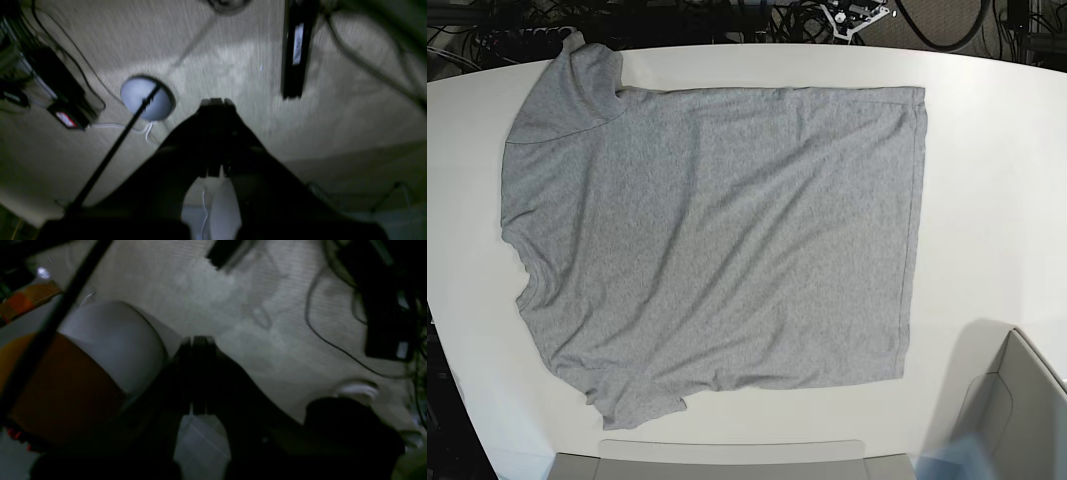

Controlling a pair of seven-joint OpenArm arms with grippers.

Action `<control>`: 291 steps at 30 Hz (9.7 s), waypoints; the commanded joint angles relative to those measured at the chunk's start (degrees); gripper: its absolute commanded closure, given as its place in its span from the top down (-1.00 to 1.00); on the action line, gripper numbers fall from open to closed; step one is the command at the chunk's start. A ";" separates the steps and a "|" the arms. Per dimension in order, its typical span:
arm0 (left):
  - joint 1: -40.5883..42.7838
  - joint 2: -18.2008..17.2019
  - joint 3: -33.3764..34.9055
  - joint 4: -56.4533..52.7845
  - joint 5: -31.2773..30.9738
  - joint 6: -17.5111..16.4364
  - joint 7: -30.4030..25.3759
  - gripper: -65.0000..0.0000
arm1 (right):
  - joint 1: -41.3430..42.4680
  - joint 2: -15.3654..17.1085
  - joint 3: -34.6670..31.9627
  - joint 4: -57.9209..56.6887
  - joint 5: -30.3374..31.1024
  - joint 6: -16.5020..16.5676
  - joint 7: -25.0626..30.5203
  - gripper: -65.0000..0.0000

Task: Fold the T-shirt properly

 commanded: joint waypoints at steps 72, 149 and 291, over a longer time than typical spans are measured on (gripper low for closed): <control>4.80 0.86 -2.18 1.28 -1.02 0.17 -13.36 -1.00 | -3.64 14.84 -0.84 8.42 29.77 0.94 0.35 -1.00; 56.66 -6.53 -28.29 69.15 5.93 0.17 -17.84 -1.00 | -63.86 13.61 109.26 110.48 -59.64 19.53 -10.99 -1.00; 33.28 -14.00 -35.33 105.81 -6.12 -0.09 16.71 -0.34 | 1.28 12.29 76.64 110.57 -108.78 11.14 -35.43 -0.80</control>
